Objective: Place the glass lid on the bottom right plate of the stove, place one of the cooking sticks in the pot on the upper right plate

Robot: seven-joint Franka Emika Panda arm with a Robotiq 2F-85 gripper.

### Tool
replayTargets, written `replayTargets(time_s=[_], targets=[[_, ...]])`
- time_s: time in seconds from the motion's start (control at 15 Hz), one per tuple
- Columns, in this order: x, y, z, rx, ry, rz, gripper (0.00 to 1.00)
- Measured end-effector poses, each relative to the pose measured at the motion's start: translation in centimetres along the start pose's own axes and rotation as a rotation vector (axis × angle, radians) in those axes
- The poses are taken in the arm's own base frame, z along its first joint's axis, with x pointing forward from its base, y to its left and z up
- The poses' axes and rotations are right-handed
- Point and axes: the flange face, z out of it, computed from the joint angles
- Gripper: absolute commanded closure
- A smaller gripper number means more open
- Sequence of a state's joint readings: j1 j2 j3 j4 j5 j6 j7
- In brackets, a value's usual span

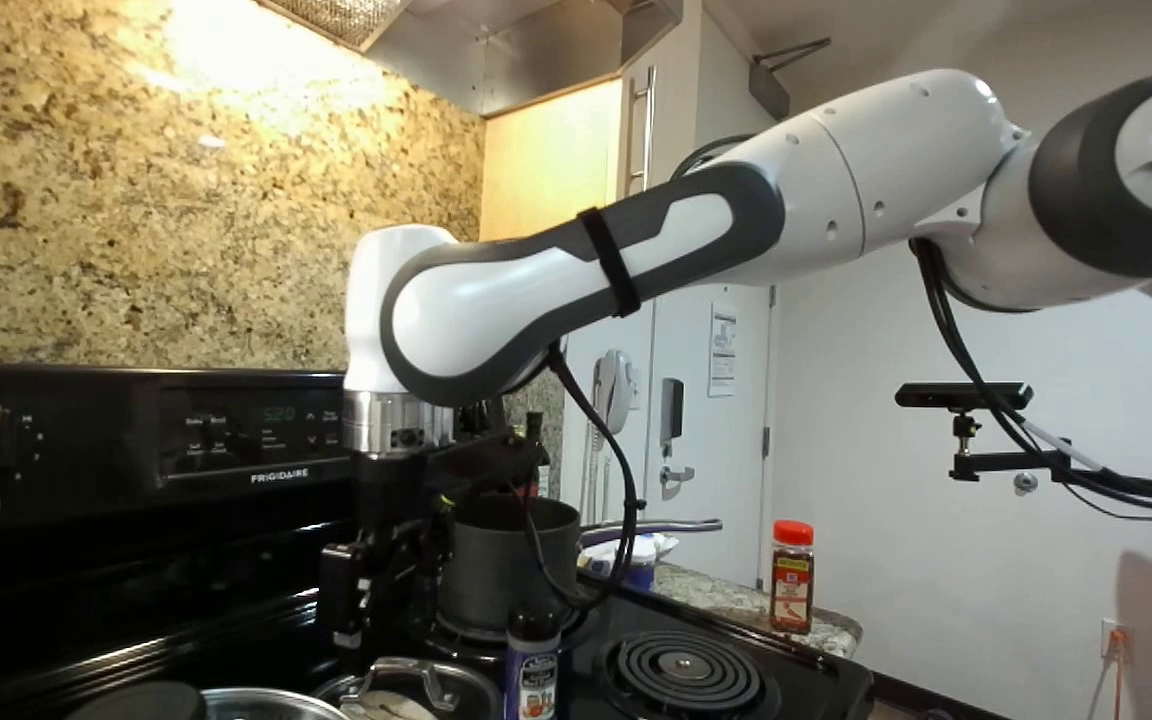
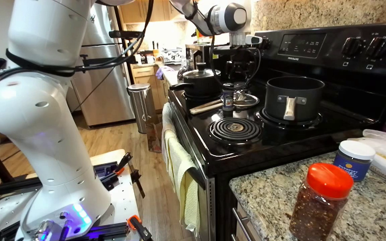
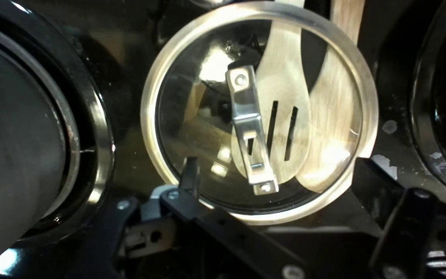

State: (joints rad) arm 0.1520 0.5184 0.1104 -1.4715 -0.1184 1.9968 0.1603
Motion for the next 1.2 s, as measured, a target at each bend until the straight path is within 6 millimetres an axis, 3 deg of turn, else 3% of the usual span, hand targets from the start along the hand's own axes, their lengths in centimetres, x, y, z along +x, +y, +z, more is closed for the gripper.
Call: replayTargets(time_s=[0.2, 0.33, 0.93, 1.13, 1.2], targets=[[0.0, 0.2, 0.8, -0.005, -0.013, 0.002, 0.00], [0.0, 0.3, 1.1, -0.008, -0.017, 0.004, 0.26], [0.1, 0.2, 2.5, -0.008, -0.036, 0.000, 0.86], [0.1, 0.4, 2.7, -0.010, -0.040, 0.001, 0.91], [0.1, 0.4, 2.7, -0.010, -0.040, 0.001, 0.88]])
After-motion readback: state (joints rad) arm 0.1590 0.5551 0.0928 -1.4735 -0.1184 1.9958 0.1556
